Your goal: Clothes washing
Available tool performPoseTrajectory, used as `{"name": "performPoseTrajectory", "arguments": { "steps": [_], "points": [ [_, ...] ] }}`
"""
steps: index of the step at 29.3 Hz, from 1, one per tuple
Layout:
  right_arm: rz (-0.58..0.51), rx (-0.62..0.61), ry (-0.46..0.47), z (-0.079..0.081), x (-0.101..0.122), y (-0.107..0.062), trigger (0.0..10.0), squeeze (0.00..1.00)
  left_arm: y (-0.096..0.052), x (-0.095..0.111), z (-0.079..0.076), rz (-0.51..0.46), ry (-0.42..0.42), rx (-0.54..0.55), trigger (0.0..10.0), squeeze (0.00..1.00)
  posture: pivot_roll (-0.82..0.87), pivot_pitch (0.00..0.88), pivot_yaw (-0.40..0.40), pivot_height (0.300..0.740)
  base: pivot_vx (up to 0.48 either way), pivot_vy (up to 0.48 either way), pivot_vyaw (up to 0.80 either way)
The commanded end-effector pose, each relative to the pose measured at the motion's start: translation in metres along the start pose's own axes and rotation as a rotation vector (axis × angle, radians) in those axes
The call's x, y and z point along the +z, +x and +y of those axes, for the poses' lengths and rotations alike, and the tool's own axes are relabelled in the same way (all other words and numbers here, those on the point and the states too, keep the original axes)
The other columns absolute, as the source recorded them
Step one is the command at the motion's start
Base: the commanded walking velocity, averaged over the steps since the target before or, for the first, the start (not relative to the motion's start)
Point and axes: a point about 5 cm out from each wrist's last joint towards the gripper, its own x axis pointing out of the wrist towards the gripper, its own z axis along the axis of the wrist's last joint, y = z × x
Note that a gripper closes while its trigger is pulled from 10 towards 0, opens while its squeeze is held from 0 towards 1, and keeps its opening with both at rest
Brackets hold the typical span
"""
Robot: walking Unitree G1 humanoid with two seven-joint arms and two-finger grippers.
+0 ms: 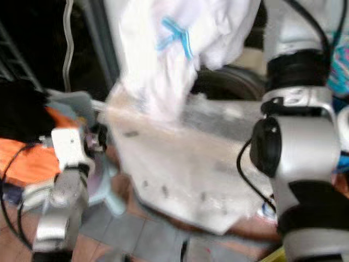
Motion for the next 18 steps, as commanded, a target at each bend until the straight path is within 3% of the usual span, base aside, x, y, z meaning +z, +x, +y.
{"name": "performPoseTrajectory", "arguments": {
  "steps": [1,3,9,10,11,12,18],
  "points": [
    [0.121,0.091,-0.001,0.028,-0.031,-0.014,10.0,0.0,0.0,0.002,0.005,-0.003,-0.001,0.033,10.0,0.0,-0.04,0.0,0.015,0.74,0.0,0.0,0.0],
    [0.293,0.151,0.082,0.046,-0.079,-0.06,10.0,0.0,0.0,0.002,0.005,-0.001,-0.003,0.041,10.0,0.0,-0.04,0.008,0.019,0.74,0.0,0.0,0.0],
    [0.404,0.229,0.145,0.061,-0.098,-0.126,10.0,0.0,0.0,-0.001,0.008,0.034,-0.027,0.061,10.0,0.0,-0.05,0.014,0.029,0.74,0.0,0.0,0.0],
    [0.425,0.233,0.144,0.06,-0.099,-0.143,10.0,0.29,0.0,-0.001,0.008,0.037,-0.031,0.06,10.0,0.0,-0.05,0.013,0.031,0.74,0.0,0.0,0.0],
    [0.431,0.232,0.144,0.06,-0.099,-0.147,10.0,0.29,0.001,-0.001,0.008,0.036,-0.031,0.059,10.0,0.0,-0.05,0.013,0.031,0.74,0.0,0.0,0.0],
    [0.447,0.223,0.164,0.059,-0.099,-0.153,10.0,1.0,0.001,0.0,0.007,0.032,-0.034,0.052,10.0,0.0,-0.05,0.012,0.032,0.74,0.0,0.0,0.0],
    [0.461,0.203,0.218,0.063,-0.09,-0.18,10.0,1.0,0.002,0.003,0.004,0.008,-0.02,0.029,10.0,0.0,-0.06,0.011,0.039,0.74,0.0,0.0,0.0]
  ]
}}
